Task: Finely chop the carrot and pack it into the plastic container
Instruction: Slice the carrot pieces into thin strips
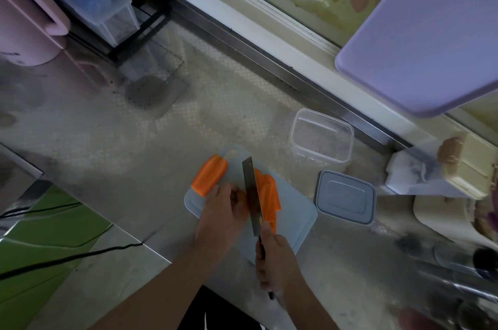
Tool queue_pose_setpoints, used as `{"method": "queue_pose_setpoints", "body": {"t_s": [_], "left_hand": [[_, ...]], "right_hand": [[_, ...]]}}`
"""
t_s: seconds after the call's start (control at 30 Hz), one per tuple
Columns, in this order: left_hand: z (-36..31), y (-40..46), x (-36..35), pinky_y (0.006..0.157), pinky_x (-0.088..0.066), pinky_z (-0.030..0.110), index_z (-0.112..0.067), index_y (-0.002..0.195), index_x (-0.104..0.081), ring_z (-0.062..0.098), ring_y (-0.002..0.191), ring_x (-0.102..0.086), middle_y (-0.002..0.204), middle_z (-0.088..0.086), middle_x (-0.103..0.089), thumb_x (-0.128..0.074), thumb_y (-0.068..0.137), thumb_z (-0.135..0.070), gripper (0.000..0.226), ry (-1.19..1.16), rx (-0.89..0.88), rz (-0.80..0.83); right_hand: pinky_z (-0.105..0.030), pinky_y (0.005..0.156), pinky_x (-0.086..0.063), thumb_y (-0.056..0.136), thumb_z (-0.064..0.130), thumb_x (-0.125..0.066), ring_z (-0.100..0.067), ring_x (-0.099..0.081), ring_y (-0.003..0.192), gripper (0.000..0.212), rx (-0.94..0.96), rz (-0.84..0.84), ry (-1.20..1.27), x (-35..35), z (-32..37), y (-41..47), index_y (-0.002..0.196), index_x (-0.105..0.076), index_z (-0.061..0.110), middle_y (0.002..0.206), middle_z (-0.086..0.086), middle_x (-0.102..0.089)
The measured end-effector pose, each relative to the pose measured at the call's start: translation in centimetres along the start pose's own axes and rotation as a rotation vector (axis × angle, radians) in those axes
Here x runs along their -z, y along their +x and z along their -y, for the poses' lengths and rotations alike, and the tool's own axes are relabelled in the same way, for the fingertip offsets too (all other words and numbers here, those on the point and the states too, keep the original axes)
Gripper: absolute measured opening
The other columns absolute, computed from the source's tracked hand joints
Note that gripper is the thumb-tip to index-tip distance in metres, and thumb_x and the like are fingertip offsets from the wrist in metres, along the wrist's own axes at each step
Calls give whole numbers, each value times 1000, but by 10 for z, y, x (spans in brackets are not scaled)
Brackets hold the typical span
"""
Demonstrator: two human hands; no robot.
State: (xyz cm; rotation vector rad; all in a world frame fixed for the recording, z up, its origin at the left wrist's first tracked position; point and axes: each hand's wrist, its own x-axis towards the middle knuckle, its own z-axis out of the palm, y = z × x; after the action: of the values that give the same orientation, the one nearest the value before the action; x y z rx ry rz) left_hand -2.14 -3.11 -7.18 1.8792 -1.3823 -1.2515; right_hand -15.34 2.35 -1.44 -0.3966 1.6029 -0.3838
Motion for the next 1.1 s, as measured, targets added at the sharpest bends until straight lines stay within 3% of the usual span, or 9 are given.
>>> {"method": "queue_pose_setpoints", "body": {"t_s": [0.1, 0.23, 0.47, 0.57, 0.7, 0.8, 1.1], "left_hand": [[-2, 1, 0, 80, -56, 43, -32, 94, -60, 9, 81, -66, 86, -6, -67, -54, 94, -30, 6, -57, 21, 14], [-2, 2, 2, 78, -57, 41, -33, 95, -60, 9, 78, -67, 80, -5, -70, -60, 98, -17, 16, -73, 49, 40], [-5, -1, 7, 74, -53, 22, -29, 91, -60, 8, 75, -67, 74, -3, -71, -59, 97, 0, 30, -116, 51, 44], [-8, 0, 7, 71, -49, 17, -29, 93, -59, 6, 75, -66, 73, -7, -71, -56, 99, 1, 31, -111, 60, 37], [-9, -2, 9, 69, -49, 14, -29, 91, -58, 7, 73, -64, 75, -7, -69, -59, 98, 2, 32, -134, 63, 22], [-9, -2, 9, 71, -49, 17, -32, 91, -58, 4, 75, -65, 72, -8, -68, -62, 98, 0, 33, -116, 84, 13], [-16, -4, 13, 73, -49, 12, -21, 96, -62, -1, 78, -65, 86, -24, -67, -64, 99, -1, 20, -110, 64, 20]], "right_hand": [[-18, 40, -20, 105, 57, -36, -12, -23, 39, 56, 11, -25, -40, 0, -3, 0, 62, -35, 22, 52, 1, -29], [-20, 41, -25, 102, 62, -39, -11, -28, 40, 54, 18, -65, -104, 3, -7, 5, 68, -42, 20, 52, 4, -34], [-23, 45, -27, 97, 69, -37, -10, -28, 43, 57, 95, -113, -216, -2, -8, 7, 67, -42, 21, 53, 5, -32], [-28, 51, -26, 85, 78, -37, -11, -30, 47, 60, 123, -144, -180, -2, -10, 5, 65, -43, 23, 55, 4, -33], [-22, 43, -24, 101, 64, -37, -10, -29, 42, 57, 52, -106, -123, 1, -7, 1, 65, -43, 21, 53, 4, -35], [-21, 42, -22, 103, 61, -37, -11, -26, 41, 56, 46, -85, -100, 2, -6, 0, 64, -41, 21, 54, 3, -32], [-22, 44, -24, 97, 70, -33, -10, -27, 42, 57, 33, -85, -155, -1, -12, -2, 70, -42, 20, 56, 2, -32]]}}
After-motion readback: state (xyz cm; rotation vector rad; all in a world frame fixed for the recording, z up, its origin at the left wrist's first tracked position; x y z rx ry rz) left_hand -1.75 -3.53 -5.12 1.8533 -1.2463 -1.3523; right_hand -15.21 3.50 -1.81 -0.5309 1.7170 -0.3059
